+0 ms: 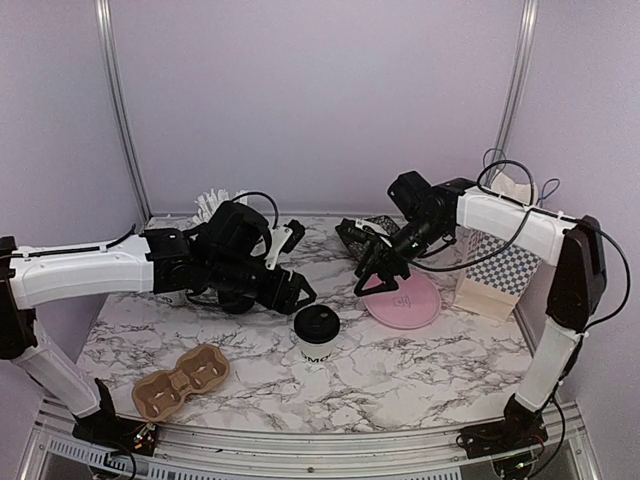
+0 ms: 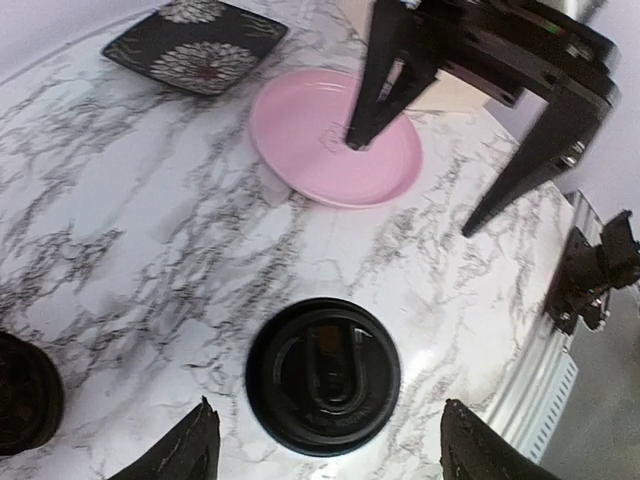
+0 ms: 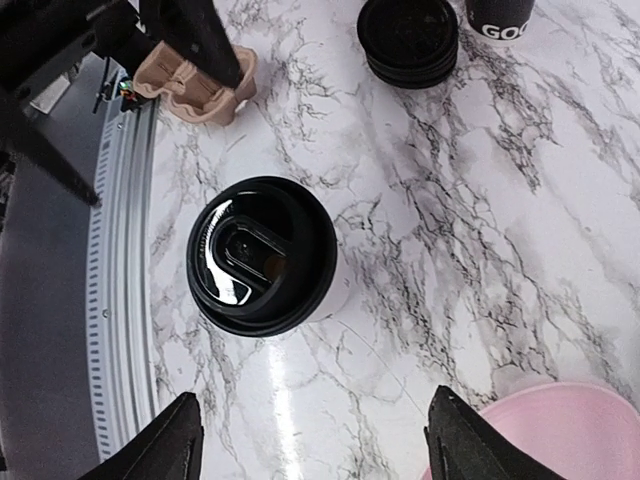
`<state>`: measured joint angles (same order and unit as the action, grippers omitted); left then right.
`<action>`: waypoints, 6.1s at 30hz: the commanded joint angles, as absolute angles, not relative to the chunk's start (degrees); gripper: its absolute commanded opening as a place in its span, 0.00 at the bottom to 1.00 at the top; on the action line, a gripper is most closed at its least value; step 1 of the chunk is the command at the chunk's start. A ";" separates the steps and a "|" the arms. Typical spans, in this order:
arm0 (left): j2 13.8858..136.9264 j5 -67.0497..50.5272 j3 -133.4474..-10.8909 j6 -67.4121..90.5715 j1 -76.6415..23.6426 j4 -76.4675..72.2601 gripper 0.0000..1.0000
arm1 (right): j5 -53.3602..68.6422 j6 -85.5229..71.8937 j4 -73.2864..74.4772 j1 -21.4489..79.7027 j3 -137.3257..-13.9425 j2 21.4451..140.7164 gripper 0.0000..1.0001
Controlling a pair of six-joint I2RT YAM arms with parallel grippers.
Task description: Pack the takeout coffee
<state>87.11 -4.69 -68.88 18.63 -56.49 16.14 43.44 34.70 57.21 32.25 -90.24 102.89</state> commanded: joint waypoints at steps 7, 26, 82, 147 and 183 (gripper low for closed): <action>82.92 12.61 -69.97 18.85 -48.54 21.56 0.81 | 26.63 41.80 51.11 42.76 -90.10 100.61 0.83; 76.58 18.24 -63.97 22.97 -46.16 19.80 0.99 | 26.08 42.72 55.45 49.13 -98.01 111.63 0.91; 79.61 13.93 -73.60 10.12 -20.34 36.06 0.61 | 22.84 27.14 52.97 35.43 -121.75 120.16 0.94; 89.50 1.57 -92.69 -7.14 -65.04 41.01 0.00 | 30.93 29.22 28.55 25.30 -72.32 97.57 0.83; 97.91 10.26 -90.74 -2.13 -69.41 37.90 0.52 | 31.85 31.10 28.79 25.14 -71.28 98.08 0.83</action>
<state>103.94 1.34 -88.55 -6.98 -71.68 33.98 30.87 30.48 28.77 25.17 -70.87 97.54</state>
